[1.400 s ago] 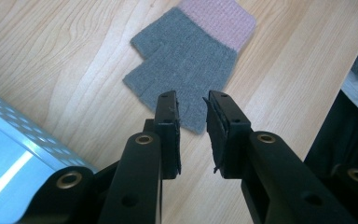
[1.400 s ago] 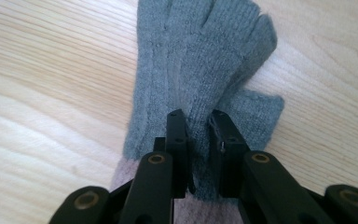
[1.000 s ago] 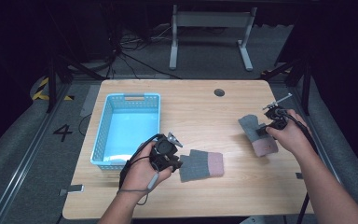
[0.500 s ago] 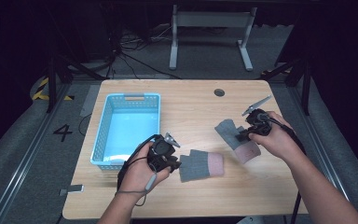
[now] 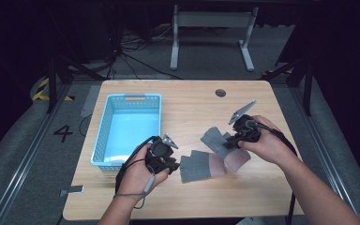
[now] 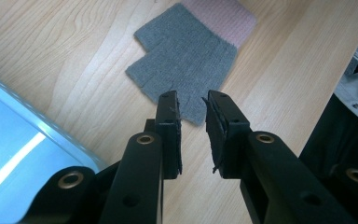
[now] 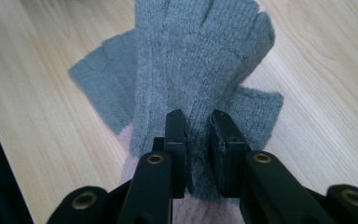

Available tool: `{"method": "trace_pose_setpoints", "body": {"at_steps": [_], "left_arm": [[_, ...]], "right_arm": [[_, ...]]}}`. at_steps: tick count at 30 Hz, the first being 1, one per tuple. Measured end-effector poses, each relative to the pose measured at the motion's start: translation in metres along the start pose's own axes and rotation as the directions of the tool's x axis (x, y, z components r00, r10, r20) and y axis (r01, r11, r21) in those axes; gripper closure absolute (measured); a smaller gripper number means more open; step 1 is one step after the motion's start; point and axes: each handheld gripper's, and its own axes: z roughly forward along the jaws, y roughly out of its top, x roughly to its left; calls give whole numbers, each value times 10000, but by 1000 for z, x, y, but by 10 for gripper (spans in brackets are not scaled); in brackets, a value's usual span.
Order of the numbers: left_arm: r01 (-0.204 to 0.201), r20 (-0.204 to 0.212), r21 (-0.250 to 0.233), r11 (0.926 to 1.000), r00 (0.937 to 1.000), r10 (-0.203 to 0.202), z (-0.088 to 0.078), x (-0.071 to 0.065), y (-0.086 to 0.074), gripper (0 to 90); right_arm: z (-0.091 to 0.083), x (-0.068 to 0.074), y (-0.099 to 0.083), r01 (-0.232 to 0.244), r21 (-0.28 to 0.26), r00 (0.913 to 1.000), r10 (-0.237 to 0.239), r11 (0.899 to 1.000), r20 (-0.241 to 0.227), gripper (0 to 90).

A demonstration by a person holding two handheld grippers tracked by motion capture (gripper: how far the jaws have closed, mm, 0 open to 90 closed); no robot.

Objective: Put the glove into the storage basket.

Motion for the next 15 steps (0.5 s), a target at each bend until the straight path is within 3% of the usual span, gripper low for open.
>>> {"method": "trace_pose_setpoints", "body": {"at_steps": [8, 12, 15], "left_arm": [[-74, 58, -7, 10000, 10000, 74, 1, 0, 2, 751], [-137, 100, 12, 9999, 9999, 137, 1, -1, 3, 755], [-152, 110, 27, 9999, 9998, 152, 2, -1, 4, 755]], "right_arm": [[7, 14, 6, 755, 115, 9955, -747, 9971, -578, 779], [14, 22, 10, 1346, 325, 9878, -1315, 9904, -836, 778], [17, 25, 11, 1530, 364, 9844, -1491, 9875, -931, 778]]}}
